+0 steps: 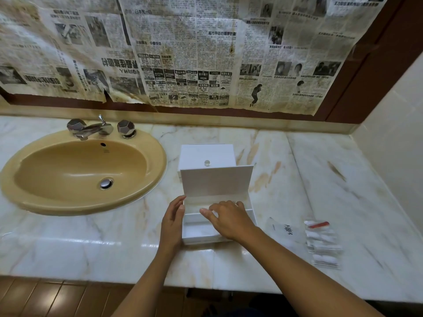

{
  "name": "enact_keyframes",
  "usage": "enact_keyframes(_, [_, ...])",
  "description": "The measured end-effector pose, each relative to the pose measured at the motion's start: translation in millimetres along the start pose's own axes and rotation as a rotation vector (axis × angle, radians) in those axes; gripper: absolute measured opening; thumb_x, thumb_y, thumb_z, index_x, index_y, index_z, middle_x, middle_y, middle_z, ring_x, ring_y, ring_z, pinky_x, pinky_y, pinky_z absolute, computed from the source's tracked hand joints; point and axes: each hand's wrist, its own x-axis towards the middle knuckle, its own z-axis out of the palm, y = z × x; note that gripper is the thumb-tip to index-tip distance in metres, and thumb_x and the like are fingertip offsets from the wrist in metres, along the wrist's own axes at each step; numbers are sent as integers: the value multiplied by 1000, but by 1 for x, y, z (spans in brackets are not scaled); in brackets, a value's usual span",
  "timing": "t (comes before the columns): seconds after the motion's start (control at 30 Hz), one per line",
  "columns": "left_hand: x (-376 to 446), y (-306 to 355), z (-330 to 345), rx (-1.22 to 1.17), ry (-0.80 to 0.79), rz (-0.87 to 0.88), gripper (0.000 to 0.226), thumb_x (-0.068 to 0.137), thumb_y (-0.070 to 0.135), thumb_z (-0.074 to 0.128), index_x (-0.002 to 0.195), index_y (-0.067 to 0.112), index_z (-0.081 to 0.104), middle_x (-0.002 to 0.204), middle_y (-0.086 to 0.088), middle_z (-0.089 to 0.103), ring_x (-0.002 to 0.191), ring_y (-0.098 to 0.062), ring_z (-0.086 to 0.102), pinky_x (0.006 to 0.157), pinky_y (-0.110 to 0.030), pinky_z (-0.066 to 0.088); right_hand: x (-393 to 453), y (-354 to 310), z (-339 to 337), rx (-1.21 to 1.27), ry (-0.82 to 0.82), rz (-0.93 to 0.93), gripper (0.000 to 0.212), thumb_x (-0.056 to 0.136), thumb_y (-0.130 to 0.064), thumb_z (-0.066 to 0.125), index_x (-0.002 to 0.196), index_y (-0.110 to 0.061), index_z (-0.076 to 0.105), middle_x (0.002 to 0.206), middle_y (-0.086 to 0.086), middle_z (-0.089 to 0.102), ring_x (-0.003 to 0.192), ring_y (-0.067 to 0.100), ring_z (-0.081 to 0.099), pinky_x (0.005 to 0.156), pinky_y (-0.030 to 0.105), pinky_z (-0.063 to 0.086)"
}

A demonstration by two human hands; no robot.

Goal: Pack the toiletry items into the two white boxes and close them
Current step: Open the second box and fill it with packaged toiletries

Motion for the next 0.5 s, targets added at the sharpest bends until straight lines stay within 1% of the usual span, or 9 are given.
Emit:
enact_keyframes(0.07, [0,-2,0,3,-7,-6,25,102,22,45,121,33,56,116,22,59,108,1,57,81,-4,44,-1,2,-8,41,48,-4,56,95,-61,32,129,-23,56,135,1,55,125,21,47,107,41,29])
enact_keyframes(0.13, [0,-2,0,-7,-14,-12,25,101,23,45,122,32,57,117,20,60,108,-1,58,81,-8,46,-5,6,-20,80,97,-12,48,94,-54,44,127,-22,57,133,1,56,123,21,47,105,39,34])
enact_keyframes(0.23, [0,-2,-2,-13,-17,-9,26,101,23,46,124,30,57,118,19,61,107,3,57,82,-7,46,-13,17,-44,138,159,30,36,93,-41,53,122,-21,61,122,2,62,109,20,57,94,34,45])
enact_keyframes(0.33, [-1,-2,-3,-25,-20,-10,27,101,23,45,126,28,57,119,17,61,108,4,57,83,-10,46,-24,31,-64,186,221,123,28,92,-31,55,117,-22,63,112,1,64,96,19,61,84,32,50])
enact_keyframes(0.43, [-2,-2,-3,-20,-22,-12,27,102,24,45,126,28,57,120,16,60,110,2,56,84,-12,45,-33,48,-76,152,247,195,28,89,-27,57,116,-24,63,109,0,65,93,18,61,82,32,51])
enact_keyframes(0.5, [-1,-2,-3,-25,-22,-16,26,101,23,45,124,31,57,119,18,60,108,5,56,85,-12,44,-39,58,-81,91,186,243,35,87,-30,62,123,-26,58,117,-1,63,99,19,60,84,33,50])
